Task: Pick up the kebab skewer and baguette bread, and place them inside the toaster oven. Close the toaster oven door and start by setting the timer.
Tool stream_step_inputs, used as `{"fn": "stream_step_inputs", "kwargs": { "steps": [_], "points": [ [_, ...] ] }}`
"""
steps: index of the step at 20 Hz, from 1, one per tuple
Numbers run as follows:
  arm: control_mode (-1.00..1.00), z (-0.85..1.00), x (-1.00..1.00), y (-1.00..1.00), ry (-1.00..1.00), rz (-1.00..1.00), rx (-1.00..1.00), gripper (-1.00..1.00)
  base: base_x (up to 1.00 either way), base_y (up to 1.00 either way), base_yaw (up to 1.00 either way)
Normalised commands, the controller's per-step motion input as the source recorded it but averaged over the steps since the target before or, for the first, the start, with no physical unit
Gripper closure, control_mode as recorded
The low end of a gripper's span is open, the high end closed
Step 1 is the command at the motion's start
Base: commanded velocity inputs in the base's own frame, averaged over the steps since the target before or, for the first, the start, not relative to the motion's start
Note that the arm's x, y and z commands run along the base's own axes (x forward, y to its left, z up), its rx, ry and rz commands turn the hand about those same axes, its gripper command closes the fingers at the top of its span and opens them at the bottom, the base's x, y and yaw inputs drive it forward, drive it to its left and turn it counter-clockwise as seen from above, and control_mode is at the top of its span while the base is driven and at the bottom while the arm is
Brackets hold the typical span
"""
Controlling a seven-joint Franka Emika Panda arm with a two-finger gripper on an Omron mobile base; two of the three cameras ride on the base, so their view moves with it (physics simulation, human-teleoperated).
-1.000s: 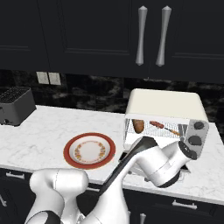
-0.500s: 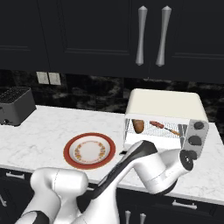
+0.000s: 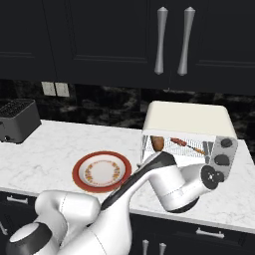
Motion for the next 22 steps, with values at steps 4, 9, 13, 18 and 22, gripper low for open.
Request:
{"fn": "stream_step_inputs", "kwargs": {
  "steps": [4,9,13,18,22],
  "points": [
    [-1.00,0.05,1.00,0.19,-0.02,0.00,0.00,-1.00,0.00,0.00,0.00],
    [-1.00,0.00,0.99,0.45,-0.05,0.00,0.00,-1.00,0.00,0.00,0.00],
    [-1.00,0.00,0.94,0.33,-0.02,0.00,0.00,-1.00,0.00,0.00,0.00],
    [-1.00,0.00,0.84,0.10,0.00,0.00,0.00,-1.00,0.00,0.00,0.00],
    [-1.00,0.00,0.71,0.02,0.00,0.00,0.00,-1.00,0.00,0.00,0.00]
  ]
}}
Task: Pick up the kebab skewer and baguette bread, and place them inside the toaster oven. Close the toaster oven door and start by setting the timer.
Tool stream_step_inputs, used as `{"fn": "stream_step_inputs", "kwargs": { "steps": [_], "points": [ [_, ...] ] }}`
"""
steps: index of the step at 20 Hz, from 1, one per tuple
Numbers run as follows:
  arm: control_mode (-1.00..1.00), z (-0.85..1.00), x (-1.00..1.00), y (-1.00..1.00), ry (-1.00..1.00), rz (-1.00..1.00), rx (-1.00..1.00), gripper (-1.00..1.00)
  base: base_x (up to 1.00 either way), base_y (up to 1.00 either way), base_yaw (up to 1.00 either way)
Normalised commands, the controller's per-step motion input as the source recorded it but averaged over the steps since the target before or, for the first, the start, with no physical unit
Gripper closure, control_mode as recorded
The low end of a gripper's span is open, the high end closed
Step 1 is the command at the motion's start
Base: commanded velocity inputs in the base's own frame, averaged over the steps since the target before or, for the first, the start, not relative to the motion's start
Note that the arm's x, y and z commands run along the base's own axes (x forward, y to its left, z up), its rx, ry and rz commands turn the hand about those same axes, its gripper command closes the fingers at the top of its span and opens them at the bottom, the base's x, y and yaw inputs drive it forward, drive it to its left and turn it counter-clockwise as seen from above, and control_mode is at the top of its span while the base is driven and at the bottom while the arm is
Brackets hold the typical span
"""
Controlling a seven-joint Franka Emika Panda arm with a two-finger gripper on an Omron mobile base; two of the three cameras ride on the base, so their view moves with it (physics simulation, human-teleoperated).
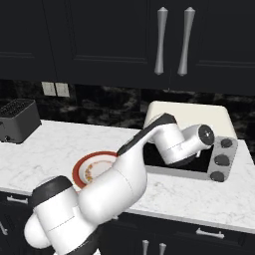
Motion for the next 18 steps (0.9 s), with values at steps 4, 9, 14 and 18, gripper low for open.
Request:
{"fn": "stream_step_inputs", "kwargs": {
  "steps": [4,9,14,18],
  "points": [
    [-1.00,-0.07,0.73,0.10,0.00,0.00,0.00,-1.00,0.00,0.00,0.00],
    [-1.00,-0.03,0.54,0.04,0.00,0.00,0.00,-1.00,0.00,0.00,0.00],
    [-1.00,0.00,0.15,0.00,0.00,0.00,0.00,-1.00,0.00,0.00,0.00],
    [-1.00,0.07,-0.49,0.00,-0.14,0.00,0.00,-1.00,0.00,0.00,0.00]
  ]
}}
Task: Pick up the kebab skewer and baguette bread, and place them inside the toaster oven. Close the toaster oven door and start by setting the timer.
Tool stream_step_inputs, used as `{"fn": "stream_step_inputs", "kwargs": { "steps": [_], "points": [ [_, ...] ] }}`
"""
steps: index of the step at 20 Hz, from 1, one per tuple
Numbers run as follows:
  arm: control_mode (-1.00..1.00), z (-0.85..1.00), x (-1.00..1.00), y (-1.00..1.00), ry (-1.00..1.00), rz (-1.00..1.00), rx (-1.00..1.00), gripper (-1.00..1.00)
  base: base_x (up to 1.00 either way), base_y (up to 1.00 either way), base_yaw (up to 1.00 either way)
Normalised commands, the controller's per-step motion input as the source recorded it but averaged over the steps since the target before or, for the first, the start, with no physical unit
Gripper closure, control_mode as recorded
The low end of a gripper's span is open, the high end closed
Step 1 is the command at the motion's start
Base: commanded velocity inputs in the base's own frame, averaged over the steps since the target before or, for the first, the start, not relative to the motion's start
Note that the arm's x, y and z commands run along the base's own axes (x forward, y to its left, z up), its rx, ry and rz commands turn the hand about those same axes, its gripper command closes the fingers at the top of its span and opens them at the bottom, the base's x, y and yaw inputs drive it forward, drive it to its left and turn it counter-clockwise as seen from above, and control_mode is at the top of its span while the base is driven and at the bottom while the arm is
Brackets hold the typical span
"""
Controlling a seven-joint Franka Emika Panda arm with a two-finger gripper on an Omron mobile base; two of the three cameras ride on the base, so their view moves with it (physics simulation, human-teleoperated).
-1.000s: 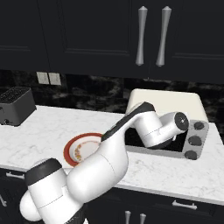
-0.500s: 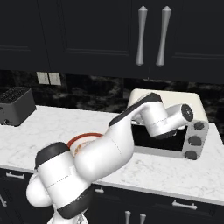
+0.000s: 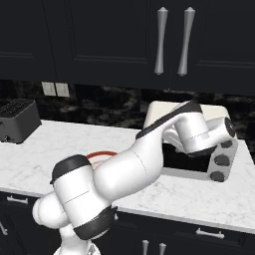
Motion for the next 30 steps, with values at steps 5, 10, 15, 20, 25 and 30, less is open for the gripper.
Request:
{"fn": "stream_step_inputs", "kwargs": {
  "steps": [5,10,15,20,25,30],
  "points": [
    [-1.00,0.00,-0.56,0.04,-0.21,0.00,0.00,-1.00,0.00,0.00,0.00],
    [-1.00,0.00,-0.23,0.07,-0.16,-0.13,0.01,-1.00,0.00,0.00,0.00],
    [-1.00,0.11,0.00,-0.05,0.00,-0.26,0.15,-1.00,0.00,0.00,0.00],
    [-1.00,0.00,-0.14,0.00,0.00,-0.19,0.21,-1.00,0.00,0.00,0.00],
    [-1.00,-0.14,-0.02,-0.12,-0.01,-0.08,0.25,-1.00,0.00,0.00,0.00],
    [-1.00,-0.01,-0.02,-0.54,0.00,-0.14,0.22,-1.00,0.00,0.00,0.00]
  ]
}}
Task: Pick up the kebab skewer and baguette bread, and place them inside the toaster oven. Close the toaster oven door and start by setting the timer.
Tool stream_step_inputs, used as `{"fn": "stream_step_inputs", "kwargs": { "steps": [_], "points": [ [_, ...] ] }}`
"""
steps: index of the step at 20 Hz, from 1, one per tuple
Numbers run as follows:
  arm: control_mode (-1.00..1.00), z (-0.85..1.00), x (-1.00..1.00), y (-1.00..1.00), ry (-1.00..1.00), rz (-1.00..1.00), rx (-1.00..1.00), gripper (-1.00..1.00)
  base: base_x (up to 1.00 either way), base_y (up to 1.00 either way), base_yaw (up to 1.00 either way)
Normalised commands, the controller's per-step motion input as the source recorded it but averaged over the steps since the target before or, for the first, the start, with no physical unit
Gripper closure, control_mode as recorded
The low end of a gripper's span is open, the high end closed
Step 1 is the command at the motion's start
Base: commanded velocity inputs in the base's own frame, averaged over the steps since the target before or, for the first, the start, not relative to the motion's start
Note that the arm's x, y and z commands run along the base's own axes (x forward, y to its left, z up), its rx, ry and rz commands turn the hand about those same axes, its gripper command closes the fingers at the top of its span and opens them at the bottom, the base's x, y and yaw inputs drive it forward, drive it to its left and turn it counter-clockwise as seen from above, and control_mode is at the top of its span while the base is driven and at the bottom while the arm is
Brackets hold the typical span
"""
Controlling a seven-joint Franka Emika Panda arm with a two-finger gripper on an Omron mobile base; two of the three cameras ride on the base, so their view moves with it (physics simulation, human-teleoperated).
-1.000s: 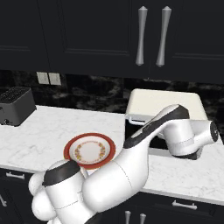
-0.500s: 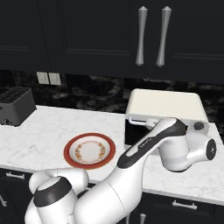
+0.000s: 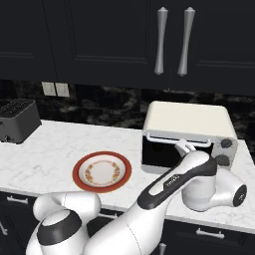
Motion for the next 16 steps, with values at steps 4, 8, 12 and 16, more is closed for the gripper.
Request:
{"fn": "stream_step_inputs", "kwargs": {
  "steps": [4,8,12,16],
  "points": [
    [-1.00,-0.12,-0.07,-0.53,0.00,-0.27,0.15,-1.00,0.00,0.00,0.00],
    [-1.00,-0.17,0.03,-0.44,0.00,-0.30,0.11,-1.00,0.00,0.00,0.00],
    [-1.00,-0.22,0.00,-0.36,0.00,-0.30,0.13,-1.00,0.00,0.00,0.00],
    [-1.00,-0.13,0.02,-0.21,0.00,-0.19,0.18,-1.00,0.00,0.00,0.00]
  ]
}}
